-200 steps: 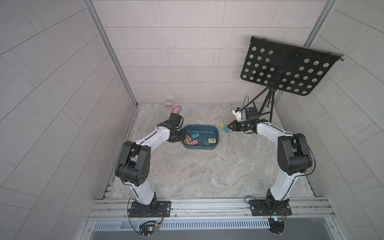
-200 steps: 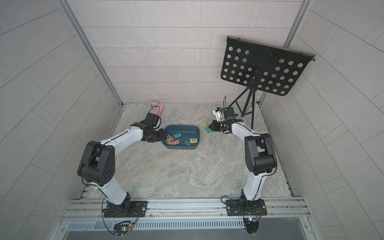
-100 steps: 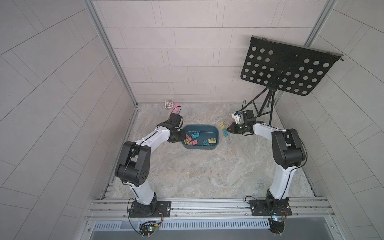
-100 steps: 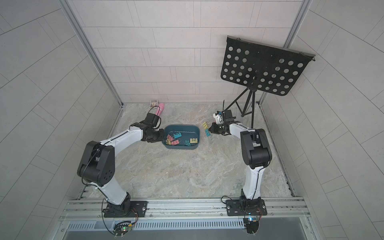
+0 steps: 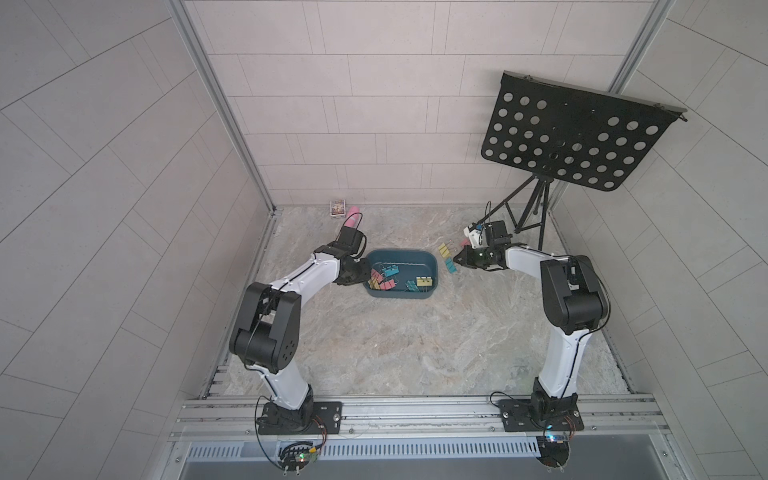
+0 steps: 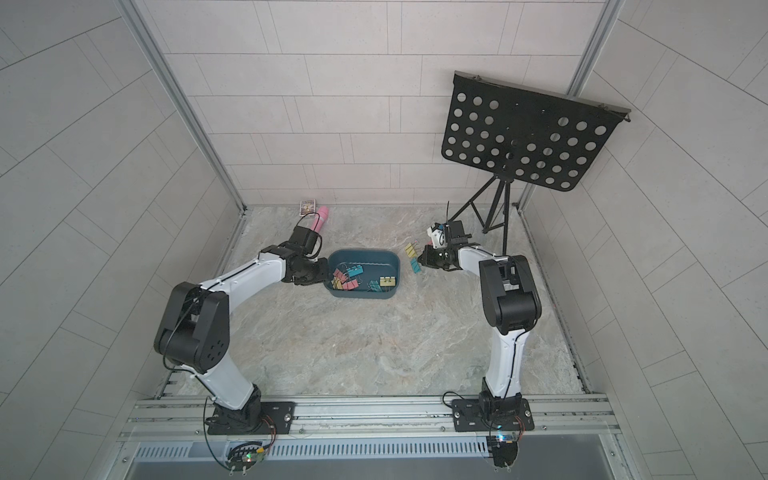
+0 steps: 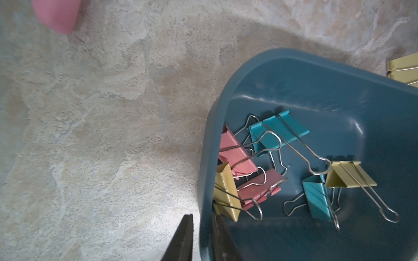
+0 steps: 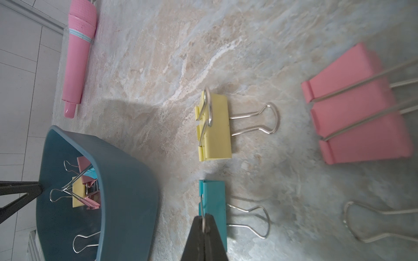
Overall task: Take out the binder clips from the storage box
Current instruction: Place the binder clip at the center of the board.
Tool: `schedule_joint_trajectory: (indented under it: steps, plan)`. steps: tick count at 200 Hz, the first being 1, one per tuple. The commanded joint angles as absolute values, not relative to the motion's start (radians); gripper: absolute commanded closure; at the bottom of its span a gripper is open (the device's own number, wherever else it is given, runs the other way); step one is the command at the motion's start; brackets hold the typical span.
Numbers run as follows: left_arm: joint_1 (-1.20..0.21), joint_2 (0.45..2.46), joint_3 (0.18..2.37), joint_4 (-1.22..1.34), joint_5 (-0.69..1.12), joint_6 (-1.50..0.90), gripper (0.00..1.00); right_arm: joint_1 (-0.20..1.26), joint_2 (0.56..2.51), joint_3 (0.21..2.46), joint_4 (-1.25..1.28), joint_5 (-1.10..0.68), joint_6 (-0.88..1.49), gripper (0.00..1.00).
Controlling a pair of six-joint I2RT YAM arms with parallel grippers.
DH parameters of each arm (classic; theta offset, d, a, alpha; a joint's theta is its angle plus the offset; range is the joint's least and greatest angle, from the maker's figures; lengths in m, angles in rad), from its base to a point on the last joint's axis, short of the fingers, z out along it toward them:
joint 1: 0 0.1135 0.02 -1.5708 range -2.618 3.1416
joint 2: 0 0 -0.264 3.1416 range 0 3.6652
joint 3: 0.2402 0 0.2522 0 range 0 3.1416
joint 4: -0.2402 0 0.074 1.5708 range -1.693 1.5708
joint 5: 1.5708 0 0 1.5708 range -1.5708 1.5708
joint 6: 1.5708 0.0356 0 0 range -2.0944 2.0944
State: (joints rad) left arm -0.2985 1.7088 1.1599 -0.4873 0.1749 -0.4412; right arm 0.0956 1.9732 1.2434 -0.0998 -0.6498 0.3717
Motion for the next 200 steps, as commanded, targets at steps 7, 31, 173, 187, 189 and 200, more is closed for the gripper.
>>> schedule_joint_trajectory:
  steps: [7,31,173,187,189,200]
  plan:
    - [-0.292,1.674,1.147,-0.503,0.165,-0.445,0.76,0.085,1.996,1.252,-0.093,-0.653,0.381,1.0]
    - [-0.292,1.675,1.149,-0.504,0.164,-0.444,0.76,0.082,2.002,1.252,-0.092,-0.663,0.386,0.95]
    - [-0.287,1.716,1.184,-0.509,0.168,-0.435,0.76,0.059,1.845,1.239,-0.192,-0.629,0.336,0.65]
    - [-0.288,1.721,1.189,-0.509,0.17,-0.434,0.76,0.06,1.813,1.245,-0.23,-0.621,0.312,0.65]
    - [-0.287,1.722,1.189,-0.51,0.17,-0.433,0.76,0.06,1.807,1.246,-0.234,-0.619,0.31,0.65]
    - [-0.288,1.726,1.195,-0.512,0.169,-0.433,0.76,0.063,1.776,1.249,-0.262,-0.607,0.294,0.65]
